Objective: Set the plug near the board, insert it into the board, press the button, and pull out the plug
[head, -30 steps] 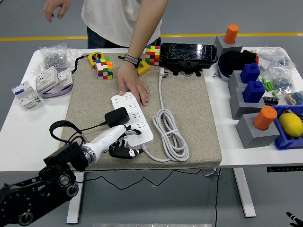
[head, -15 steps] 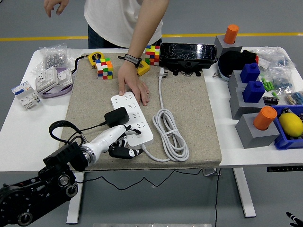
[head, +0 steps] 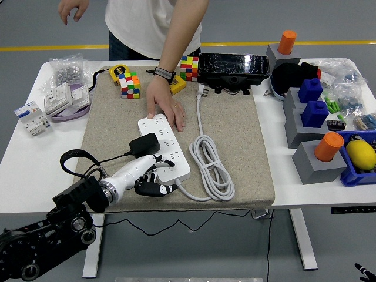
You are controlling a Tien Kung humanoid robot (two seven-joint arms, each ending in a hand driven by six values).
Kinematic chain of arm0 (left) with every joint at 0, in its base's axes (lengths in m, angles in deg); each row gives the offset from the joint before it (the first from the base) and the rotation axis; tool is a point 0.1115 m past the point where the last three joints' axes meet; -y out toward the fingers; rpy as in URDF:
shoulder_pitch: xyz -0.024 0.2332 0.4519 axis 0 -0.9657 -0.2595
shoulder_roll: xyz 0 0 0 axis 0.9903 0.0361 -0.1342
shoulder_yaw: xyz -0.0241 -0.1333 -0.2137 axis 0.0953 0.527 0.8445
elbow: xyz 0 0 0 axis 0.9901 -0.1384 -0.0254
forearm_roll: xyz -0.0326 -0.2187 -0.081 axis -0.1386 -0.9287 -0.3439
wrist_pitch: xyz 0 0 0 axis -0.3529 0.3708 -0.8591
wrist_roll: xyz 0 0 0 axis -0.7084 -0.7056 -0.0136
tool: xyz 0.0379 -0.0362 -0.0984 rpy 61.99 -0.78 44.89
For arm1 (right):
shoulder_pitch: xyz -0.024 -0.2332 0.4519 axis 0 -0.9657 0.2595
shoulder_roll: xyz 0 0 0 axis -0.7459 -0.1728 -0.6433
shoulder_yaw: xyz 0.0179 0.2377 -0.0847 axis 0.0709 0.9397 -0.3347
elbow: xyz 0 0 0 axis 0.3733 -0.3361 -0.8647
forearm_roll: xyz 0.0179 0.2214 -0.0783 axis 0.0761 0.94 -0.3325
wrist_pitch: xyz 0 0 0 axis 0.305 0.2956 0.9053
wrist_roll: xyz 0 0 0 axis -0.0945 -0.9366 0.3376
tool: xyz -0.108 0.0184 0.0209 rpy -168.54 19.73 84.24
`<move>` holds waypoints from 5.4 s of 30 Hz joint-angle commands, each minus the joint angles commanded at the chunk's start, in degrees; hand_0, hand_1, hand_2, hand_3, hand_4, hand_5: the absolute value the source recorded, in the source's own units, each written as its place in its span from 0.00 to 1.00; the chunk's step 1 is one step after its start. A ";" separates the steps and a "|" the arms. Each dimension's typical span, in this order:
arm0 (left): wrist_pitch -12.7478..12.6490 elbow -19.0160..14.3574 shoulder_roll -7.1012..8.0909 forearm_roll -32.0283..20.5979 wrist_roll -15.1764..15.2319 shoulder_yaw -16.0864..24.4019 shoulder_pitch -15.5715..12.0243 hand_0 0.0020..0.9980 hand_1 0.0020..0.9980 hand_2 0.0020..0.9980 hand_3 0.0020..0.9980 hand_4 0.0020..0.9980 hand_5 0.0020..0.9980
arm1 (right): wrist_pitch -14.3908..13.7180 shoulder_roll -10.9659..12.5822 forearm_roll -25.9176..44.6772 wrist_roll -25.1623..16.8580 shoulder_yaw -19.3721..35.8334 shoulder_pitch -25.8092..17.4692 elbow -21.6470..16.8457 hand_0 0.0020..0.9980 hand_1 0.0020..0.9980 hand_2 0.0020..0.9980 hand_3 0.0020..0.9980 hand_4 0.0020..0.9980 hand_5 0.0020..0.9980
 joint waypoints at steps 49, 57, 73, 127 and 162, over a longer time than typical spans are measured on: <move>-19.43 8.42 -2.18 1.17 16.28 4.46 1.66 0.74 0.77 0.73 0.76 0.93 0.39 | -0.07 -0.10 0.02 -0.05 -0.01 0.09 -0.01 0.57 0.66 0.68 0.60 0.97 0.49; -17.59 11.37 -2.60 5.97 11.99 4.92 1.87 0.77 0.79 0.75 0.78 0.99 0.43 | 0.00 -0.11 0.10 -0.03 -0.11 0.04 0.07 0.57 0.66 0.68 0.60 0.97 0.49; -16.94 16.90 -4.20 6.64 8.51 2.22 4.64 0.53 0.58 0.53 0.59 0.85 0.25 | 0.00 0.52 0.34 -0.02 -1.14 0.73 -0.02 0.57 0.66 0.68 0.60 0.97 0.49; -24.68 21.73 -0.81 5.53 20.74 4.89 -0.76 0.54 0.66 0.57 0.59 0.84 0.19 | 0.02 0.64 0.35 0.04 -1.44 0.27 -0.12 0.57 0.66 0.68 0.60 0.97 0.49; -27.61 23.25 -1.60 -15.57 38.32 16.96 -5.04 0.59 0.62 0.61 0.67 0.93 0.52 | 0.01 0.27 0.08 0.01 -0.11 0.20 -0.14 0.57 0.66 0.68 0.60 0.97 0.49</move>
